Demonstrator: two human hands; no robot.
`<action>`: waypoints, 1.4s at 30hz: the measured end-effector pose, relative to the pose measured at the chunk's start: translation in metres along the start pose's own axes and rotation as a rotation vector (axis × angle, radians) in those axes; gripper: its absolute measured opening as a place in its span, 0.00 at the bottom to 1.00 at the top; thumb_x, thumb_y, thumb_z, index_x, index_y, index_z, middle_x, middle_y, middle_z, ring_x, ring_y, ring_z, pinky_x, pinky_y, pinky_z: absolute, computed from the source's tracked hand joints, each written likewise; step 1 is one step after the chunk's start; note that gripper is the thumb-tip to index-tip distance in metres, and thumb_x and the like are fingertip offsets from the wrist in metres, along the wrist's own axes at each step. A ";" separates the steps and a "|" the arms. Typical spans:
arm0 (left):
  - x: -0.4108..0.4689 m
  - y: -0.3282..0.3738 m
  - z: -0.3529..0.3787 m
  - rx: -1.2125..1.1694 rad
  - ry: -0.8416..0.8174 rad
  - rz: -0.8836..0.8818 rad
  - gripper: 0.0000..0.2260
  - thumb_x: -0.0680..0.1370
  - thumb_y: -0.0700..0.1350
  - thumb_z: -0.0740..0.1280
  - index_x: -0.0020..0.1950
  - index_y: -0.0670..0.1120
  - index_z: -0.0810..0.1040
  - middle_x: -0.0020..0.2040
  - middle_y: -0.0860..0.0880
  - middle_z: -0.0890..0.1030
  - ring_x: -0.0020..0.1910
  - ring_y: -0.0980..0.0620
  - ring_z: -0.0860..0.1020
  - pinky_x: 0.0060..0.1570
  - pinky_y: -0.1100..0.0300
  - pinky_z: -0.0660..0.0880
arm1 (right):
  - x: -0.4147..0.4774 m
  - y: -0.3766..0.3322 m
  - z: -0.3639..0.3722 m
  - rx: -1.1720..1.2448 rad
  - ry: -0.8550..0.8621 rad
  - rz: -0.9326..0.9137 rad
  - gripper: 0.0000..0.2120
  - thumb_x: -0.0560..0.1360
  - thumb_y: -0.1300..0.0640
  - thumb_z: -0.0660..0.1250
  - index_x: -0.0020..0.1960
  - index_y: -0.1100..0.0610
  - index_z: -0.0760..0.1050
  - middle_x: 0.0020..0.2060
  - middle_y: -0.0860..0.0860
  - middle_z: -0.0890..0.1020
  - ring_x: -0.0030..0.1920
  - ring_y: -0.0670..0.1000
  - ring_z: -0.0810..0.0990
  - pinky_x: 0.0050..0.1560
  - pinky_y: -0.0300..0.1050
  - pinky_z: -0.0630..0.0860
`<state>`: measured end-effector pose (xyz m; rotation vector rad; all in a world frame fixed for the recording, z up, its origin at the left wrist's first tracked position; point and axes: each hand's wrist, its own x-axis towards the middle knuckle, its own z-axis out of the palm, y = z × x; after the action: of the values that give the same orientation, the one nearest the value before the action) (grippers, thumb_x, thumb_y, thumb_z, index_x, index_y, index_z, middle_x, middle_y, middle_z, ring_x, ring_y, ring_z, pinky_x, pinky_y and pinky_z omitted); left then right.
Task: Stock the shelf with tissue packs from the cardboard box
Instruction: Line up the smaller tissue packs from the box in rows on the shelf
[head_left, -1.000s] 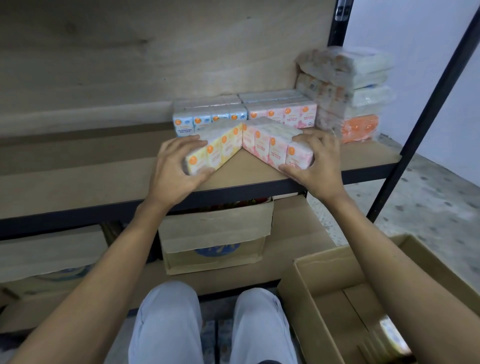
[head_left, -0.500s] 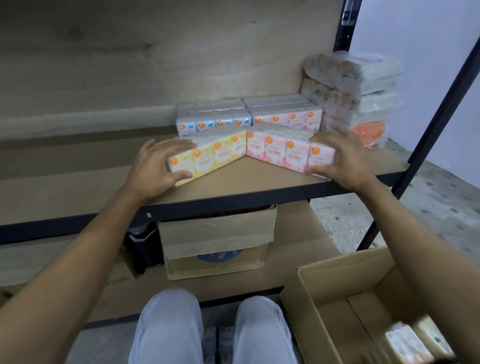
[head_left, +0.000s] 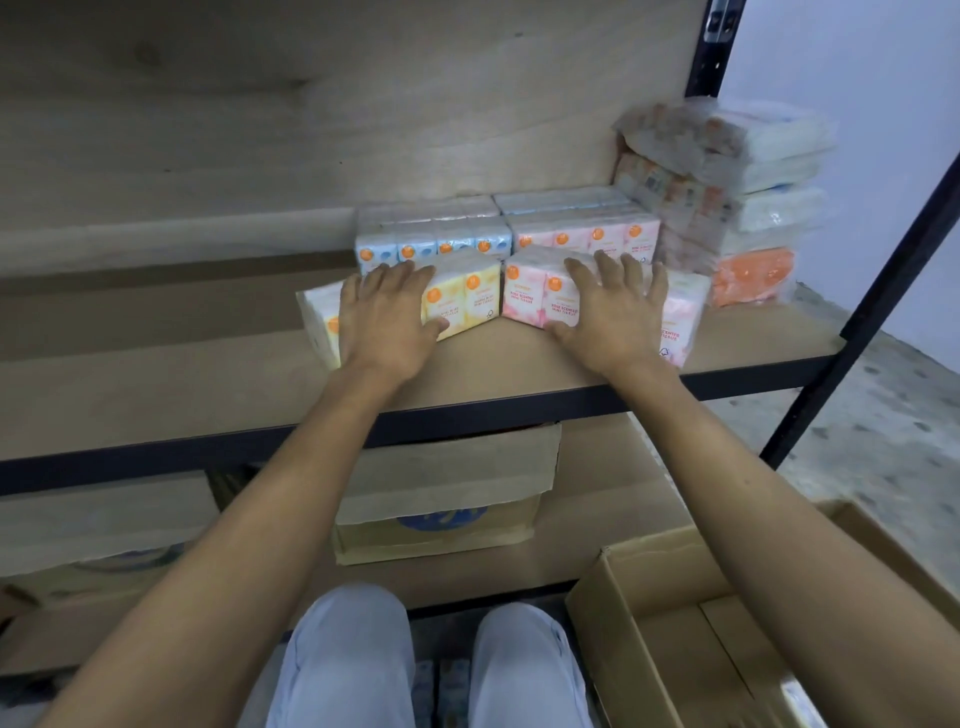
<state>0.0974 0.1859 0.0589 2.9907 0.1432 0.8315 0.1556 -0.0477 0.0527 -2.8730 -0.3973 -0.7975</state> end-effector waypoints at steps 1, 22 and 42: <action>0.000 0.000 0.003 0.008 0.028 -0.003 0.26 0.77 0.57 0.65 0.73 0.52 0.66 0.74 0.49 0.67 0.72 0.47 0.64 0.71 0.48 0.56 | 0.002 0.003 0.003 -0.008 -0.002 0.000 0.35 0.71 0.39 0.67 0.73 0.48 0.60 0.73 0.56 0.63 0.74 0.60 0.57 0.72 0.64 0.46; 0.047 -0.016 0.028 -0.261 0.097 0.184 0.23 0.70 0.52 0.74 0.65 0.55 0.77 0.65 0.55 0.77 0.67 0.53 0.73 0.68 0.51 0.65 | 0.073 0.087 0.032 0.356 -0.044 -0.252 0.36 0.59 0.45 0.79 0.65 0.45 0.73 0.69 0.50 0.72 0.69 0.54 0.68 0.70 0.58 0.60; 0.067 -0.016 0.052 -0.208 0.114 0.158 0.23 0.72 0.55 0.71 0.67 0.60 0.74 0.68 0.59 0.74 0.70 0.56 0.69 0.70 0.54 0.59 | 0.102 0.103 0.055 0.424 0.002 -0.345 0.36 0.58 0.43 0.79 0.64 0.44 0.74 0.66 0.50 0.75 0.67 0.53 0.72 0.69 0.57 0.62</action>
<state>0.1801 0.2081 0.0475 2.7880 -0.1686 0.9662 0.2961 -0.1135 0.0532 -2.4380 -0.9533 -0.6626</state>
